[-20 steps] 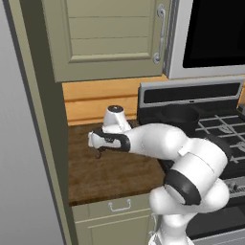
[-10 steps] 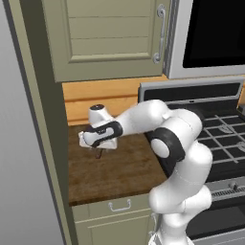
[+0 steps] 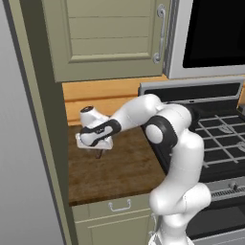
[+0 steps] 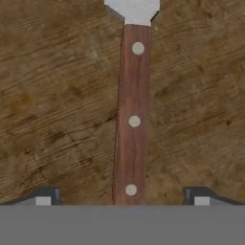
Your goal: Put the tomato and potato in the pot. Retrieve the spatula and lightly stir the vegetables in the pot.
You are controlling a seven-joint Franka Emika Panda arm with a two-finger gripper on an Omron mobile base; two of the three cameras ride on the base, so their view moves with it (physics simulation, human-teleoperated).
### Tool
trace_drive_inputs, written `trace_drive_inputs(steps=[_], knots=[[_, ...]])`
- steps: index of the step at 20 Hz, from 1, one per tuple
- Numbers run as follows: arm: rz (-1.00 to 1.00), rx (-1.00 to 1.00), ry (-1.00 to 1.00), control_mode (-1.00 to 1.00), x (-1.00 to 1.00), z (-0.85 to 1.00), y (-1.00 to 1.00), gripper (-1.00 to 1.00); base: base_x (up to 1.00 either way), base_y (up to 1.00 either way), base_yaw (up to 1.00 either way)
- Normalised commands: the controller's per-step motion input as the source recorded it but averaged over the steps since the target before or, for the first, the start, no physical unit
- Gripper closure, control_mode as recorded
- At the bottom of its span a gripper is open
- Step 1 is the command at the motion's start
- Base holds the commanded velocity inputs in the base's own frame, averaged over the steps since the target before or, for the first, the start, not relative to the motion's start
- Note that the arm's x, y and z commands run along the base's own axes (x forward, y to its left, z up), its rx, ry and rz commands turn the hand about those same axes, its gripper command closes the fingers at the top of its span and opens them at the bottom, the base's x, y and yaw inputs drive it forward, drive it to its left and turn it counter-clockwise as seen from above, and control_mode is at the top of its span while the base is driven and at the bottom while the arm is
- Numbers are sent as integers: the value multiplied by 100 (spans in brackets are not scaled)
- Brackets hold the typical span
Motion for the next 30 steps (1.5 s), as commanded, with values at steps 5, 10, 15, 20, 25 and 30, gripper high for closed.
trace_drive_inputs(steps=[5, 10, 15, 20, 25, 30], knots=[[-1, 0, 0, -100, 0, -37, -41, -100, 0, 0, 0], [0, 2, 0, -100, 0, -41, -34, -100, 0, 0, 0], [0, 12, 0, -100, 0, -63, -1, 100, 0, 0, 0], [0, 14, 0, -100, 0, -76, -7, 100, 0, 0, 0], [0, 13, -9, -100, -12, -48, -16, 100, 0, 0, 0], [-5, 9, -24, -100, -51, 37, -25, 100, 0, 0, 0]])
